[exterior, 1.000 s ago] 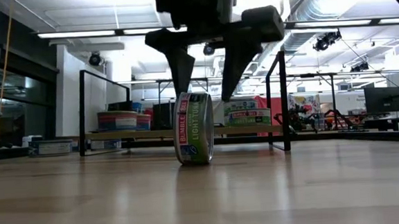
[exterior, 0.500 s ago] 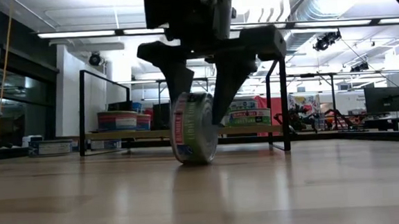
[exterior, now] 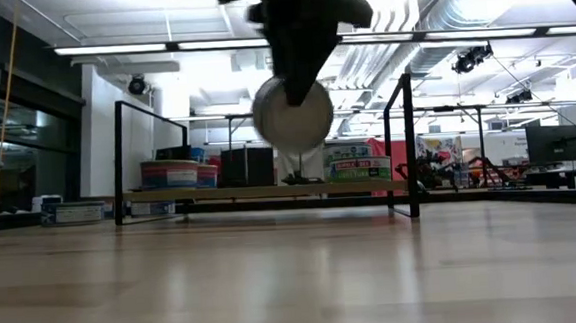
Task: Stack canned seafood by type on shelf
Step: Stack the green tuna can on top of the other green tuna can on the shelf
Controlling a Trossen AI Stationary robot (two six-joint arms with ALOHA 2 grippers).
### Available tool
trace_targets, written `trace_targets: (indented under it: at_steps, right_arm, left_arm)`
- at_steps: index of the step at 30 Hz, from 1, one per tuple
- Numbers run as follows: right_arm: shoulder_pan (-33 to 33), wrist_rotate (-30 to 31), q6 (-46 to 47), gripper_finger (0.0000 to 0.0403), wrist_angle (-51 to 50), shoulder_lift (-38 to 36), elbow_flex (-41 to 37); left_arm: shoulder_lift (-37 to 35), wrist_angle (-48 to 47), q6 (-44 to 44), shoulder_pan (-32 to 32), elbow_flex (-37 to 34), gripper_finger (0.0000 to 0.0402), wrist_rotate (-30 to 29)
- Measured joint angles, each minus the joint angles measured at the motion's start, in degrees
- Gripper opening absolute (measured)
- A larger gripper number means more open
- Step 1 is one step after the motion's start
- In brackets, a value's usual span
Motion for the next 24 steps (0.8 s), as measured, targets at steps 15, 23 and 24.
trace_targets:
  at_steps: [15, 23, 24]
  right_arm:
    - [-1.79, 13.44, 36.46, 0.0115, -8.09, -1.90, -11.92]
    - [-1.77, 16.52, 40.16, 0.0115, -8.11, -7.28, -14.01]
    - [-1.79, 16.63, 40.21, 0.0115, -8.15, -8.28, -14.01]
  left_arm:
    - [0.91, -0.78, 0.82, 2.27, 0.02, 0.0000, 0.22]
    - [0.86, 0.13, 0.75, 2.27, 0.02, 0.0000, 0.20]
    - [0.86, 0.18, 0.76, 2.27, 0.02, 0.0000, 0.22]
